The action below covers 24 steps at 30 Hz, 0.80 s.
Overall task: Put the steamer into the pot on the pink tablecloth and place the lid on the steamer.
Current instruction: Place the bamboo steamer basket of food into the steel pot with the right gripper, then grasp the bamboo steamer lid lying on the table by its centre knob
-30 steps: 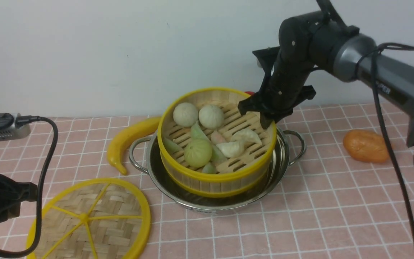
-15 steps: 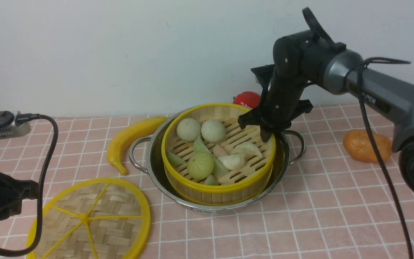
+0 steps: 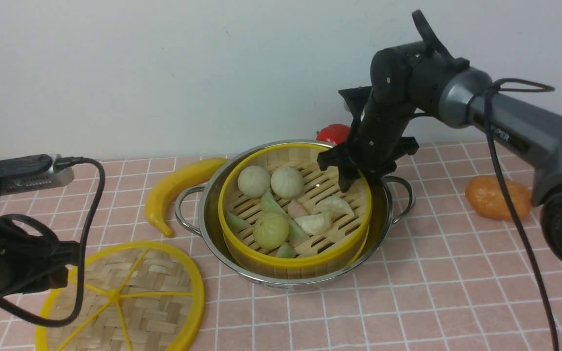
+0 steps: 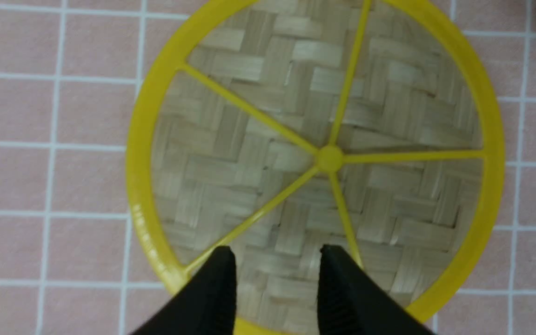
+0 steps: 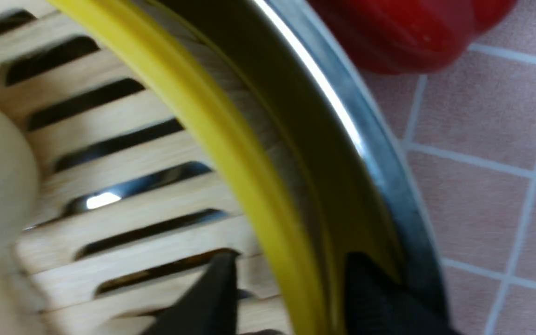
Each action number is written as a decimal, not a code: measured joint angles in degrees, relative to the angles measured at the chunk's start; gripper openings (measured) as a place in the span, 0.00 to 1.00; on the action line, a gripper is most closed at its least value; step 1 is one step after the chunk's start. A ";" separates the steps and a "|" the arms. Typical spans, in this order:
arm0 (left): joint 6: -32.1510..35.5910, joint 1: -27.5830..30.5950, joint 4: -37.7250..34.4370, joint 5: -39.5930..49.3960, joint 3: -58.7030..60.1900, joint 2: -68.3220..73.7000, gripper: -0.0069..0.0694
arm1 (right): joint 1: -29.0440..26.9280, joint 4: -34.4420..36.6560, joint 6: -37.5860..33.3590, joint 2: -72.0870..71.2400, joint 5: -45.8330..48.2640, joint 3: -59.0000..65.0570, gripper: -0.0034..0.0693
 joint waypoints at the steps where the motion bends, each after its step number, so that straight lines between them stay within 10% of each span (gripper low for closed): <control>1: 1.03 0.00 -1.14 -1.72 0.00 1.04 0.41 | 0.00 0.13 -0.18 -0.36 0.00 0.00 0.60; 24: 14.05 -0.09 -15.80 -9.58 -0.05 19.28 0.41 | 0.00 -4.54 -3.05 -32.69 0.00 0.00 0.75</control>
